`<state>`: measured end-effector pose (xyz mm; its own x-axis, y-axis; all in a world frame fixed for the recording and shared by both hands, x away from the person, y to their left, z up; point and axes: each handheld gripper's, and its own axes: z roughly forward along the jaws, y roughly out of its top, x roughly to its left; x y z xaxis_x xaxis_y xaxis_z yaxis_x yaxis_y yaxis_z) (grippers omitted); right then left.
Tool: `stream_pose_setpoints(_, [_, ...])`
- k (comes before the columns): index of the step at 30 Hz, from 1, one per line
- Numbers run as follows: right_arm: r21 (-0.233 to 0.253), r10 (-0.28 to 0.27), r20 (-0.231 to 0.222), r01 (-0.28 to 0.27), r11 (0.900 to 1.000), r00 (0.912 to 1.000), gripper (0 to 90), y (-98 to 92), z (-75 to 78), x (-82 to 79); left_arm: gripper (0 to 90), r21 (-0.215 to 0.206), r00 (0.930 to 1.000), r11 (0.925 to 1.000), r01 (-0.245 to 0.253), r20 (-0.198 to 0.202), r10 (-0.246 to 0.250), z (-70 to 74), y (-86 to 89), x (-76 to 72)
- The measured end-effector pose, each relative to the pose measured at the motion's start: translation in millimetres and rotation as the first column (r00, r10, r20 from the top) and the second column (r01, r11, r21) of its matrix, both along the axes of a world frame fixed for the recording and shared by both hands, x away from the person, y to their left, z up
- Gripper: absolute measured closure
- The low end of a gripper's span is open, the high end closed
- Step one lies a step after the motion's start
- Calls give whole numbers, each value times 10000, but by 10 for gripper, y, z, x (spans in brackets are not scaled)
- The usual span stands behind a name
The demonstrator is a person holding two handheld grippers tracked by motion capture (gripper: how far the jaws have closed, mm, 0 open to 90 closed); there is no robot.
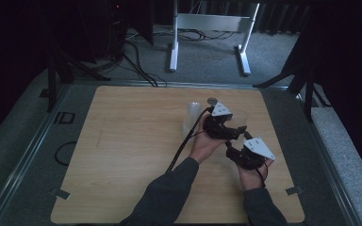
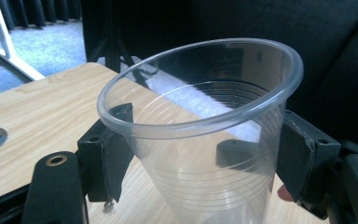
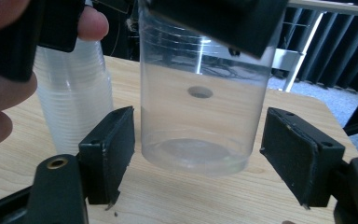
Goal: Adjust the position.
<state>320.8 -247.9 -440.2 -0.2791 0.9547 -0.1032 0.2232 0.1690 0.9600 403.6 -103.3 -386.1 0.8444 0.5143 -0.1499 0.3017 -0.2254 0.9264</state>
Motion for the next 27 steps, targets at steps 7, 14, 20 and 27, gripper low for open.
stream_pose_setpoints(7, [267, 136, -185, -131, 9996, 9997, 264, -24, 7, 32, 271, 249, 9996, 9997, 88, 269, -95, -9, -28, -36])
stream_pose_setpoints(14, [553, 221, -499, -193, 9983, 9985, 308, -49, -13, 61, 270, 312, 9986, 9992, 255, 465, -270, -17, -47, -70])
stream_pose_setpoints(20, [562, 201, -490, -174, 9983, 9986, 402, -47, -28, 56, 265, 181, 9992, 9993, 319, 252, -323, -14, -39, -69])
stream_pose_setpoints(27, [642, 143, -330, -122, 9979, 9994, 412, -46, -33, 39, 242, -169, 9991, 9991, 395, -150, -397, -12, -29, -58])
